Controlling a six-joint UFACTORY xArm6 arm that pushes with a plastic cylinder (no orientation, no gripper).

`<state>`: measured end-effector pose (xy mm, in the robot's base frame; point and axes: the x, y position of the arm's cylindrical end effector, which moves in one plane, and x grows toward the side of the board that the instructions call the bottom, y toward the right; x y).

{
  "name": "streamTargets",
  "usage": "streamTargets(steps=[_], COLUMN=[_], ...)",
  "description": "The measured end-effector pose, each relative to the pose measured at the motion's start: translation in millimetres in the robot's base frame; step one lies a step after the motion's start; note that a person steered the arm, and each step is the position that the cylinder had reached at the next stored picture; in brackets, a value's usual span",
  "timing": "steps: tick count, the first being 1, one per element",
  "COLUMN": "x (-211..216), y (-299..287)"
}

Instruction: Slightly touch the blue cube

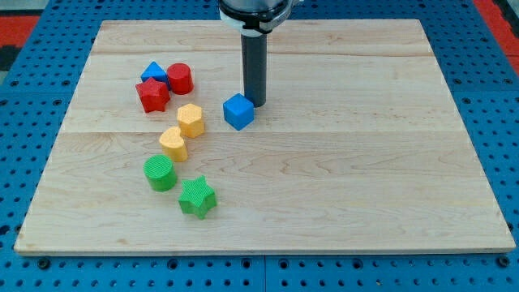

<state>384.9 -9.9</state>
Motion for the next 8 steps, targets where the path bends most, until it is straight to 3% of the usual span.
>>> streamTargets(steps=[2,4,5,8], x=[33.1,74.5,90.5,85.9], y=[-15.2,13.0,-23.7,-47.2])
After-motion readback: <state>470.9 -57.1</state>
